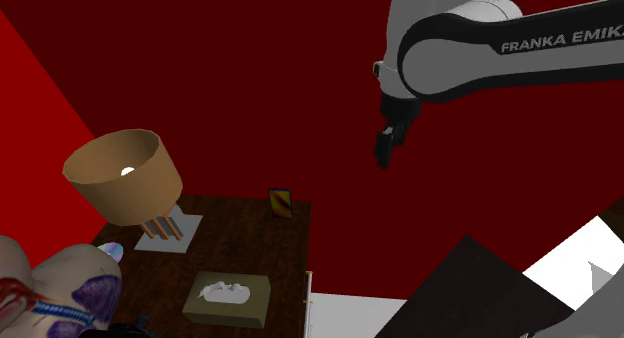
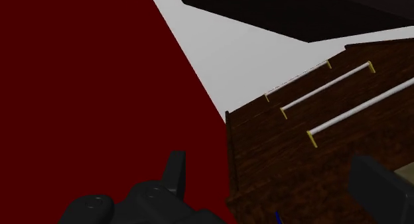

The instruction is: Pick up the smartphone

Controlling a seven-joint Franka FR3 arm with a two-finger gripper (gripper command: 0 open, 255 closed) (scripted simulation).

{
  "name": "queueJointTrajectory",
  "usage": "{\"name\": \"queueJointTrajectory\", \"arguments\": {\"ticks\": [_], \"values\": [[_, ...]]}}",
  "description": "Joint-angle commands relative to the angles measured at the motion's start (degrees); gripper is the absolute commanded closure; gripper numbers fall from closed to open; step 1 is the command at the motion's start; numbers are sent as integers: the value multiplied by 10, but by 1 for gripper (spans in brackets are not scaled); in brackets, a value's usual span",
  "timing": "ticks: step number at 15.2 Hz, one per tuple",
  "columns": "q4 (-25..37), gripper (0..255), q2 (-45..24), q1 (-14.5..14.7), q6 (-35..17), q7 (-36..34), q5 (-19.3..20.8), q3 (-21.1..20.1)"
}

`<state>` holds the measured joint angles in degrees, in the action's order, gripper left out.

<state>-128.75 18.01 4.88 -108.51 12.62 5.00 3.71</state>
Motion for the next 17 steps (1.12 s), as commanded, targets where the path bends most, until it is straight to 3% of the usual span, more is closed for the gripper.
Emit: {"name": "queueJointTrajectory", "arguments": {"ticks": [1, 9, 17], "values": [[19, 0, -46, 7, -24, 17, -3, -1], [119, 0, -213, 29, -81, 79, -12, -15], [250, 0, -378, 48, -103, 132, -10, -39]]}}
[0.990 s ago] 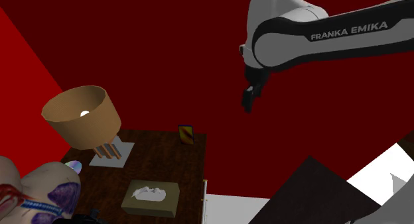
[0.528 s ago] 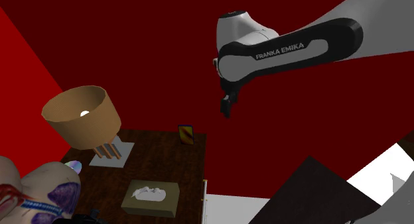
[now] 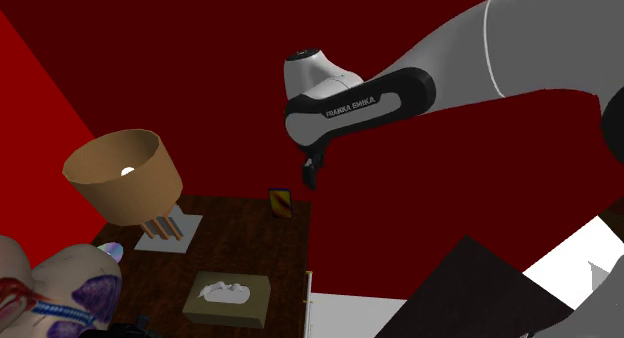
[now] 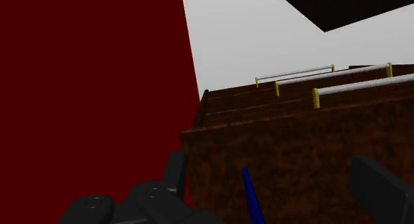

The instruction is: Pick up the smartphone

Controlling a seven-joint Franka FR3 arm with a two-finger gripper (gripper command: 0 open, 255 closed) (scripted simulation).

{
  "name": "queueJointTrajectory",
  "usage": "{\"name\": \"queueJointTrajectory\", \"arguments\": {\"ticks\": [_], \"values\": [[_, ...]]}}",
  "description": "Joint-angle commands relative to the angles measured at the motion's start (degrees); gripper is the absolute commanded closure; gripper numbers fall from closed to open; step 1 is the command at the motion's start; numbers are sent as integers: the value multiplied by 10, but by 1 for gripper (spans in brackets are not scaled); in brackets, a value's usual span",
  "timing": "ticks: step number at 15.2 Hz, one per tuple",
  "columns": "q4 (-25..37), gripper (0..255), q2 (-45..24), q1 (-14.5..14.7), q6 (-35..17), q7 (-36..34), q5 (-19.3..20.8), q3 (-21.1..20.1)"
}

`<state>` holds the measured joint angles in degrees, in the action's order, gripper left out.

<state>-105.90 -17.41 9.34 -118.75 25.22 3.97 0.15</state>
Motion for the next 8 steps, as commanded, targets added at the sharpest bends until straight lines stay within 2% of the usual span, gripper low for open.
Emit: {"name": "queueJointTrajectory", "arguments": {"ticks": [1, 6, 8], "values": [[41, 0, -44, 6, 0, 12, 2, -7], [144, 0, -148, 21, 6, 40, 11, -22], [150, 0, -159, 22, 1, 41, 12, -23]]}}
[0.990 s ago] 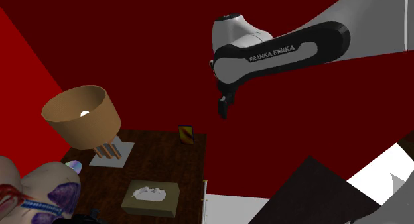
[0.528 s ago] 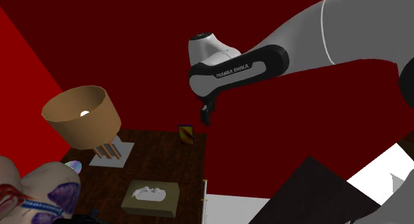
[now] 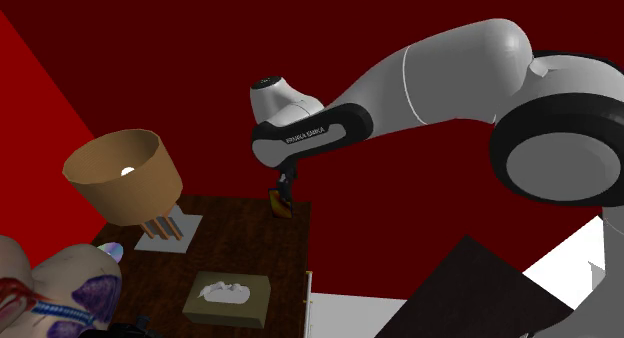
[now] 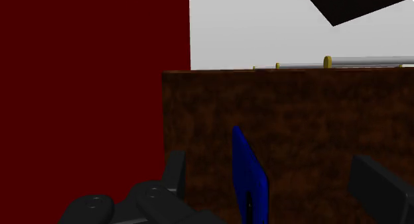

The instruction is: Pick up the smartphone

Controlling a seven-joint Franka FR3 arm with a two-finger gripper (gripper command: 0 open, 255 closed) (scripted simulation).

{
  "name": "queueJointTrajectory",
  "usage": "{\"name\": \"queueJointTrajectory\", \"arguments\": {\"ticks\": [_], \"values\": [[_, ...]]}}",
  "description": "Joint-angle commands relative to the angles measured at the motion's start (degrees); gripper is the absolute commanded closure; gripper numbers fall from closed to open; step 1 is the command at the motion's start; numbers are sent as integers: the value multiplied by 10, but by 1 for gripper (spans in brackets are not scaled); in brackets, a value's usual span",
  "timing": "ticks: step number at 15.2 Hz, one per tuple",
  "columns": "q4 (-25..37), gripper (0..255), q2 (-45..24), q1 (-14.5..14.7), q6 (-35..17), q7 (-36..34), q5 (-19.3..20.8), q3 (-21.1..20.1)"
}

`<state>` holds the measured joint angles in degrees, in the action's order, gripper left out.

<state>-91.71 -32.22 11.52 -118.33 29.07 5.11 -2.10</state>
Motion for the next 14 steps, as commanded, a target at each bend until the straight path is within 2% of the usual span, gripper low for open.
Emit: {"name": "queueJointTrajectory", "arguments": {"ticks": [1, 8, 9, 14], "values": [[6, 0, -15, 0, -9, 2, 1, 0], [-1, 0, -38, 1, -39, 0, 3, 1], [2, 255, -40, 1, -38, 0, 3, 1], [1, 255, -40, 1, -39, 0, 3, 1]]}}
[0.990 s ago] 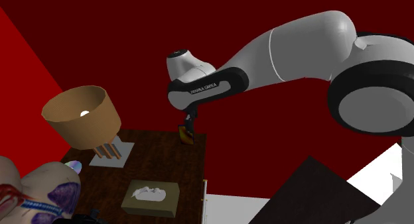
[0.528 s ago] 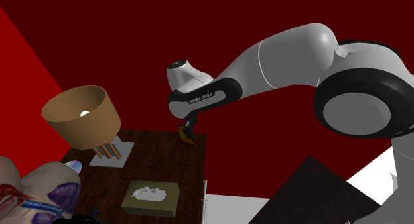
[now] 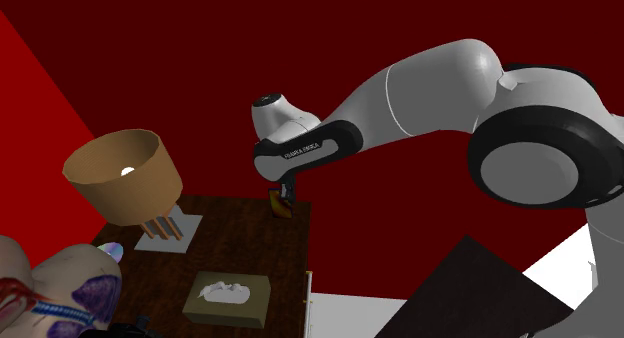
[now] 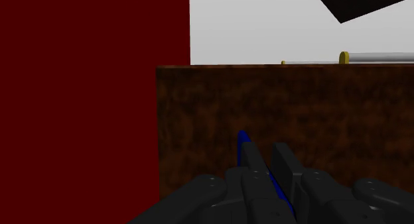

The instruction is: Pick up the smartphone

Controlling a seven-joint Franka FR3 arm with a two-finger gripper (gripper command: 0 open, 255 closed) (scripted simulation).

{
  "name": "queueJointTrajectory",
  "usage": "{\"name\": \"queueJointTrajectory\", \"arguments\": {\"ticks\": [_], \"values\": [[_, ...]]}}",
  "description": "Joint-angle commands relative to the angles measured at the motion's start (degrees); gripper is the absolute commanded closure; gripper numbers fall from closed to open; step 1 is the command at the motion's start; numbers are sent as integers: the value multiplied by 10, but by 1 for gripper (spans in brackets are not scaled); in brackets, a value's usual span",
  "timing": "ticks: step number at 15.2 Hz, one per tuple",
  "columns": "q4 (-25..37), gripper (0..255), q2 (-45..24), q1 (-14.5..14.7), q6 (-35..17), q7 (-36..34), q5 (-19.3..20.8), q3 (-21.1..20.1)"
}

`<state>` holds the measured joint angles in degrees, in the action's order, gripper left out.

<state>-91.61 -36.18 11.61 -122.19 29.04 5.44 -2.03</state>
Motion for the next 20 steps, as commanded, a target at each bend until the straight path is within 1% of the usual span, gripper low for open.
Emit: {"name": "queueJointTrajectory", "arguments": {"ticks": [1, 4, 20], "values": [[0, 255, 0, 0, 0, 0, 0, 0], [-2, 255, 1, 0, -1, 0, 0, 0], [28, 255, 59, -1, 87, 7, -5, -3]]}}
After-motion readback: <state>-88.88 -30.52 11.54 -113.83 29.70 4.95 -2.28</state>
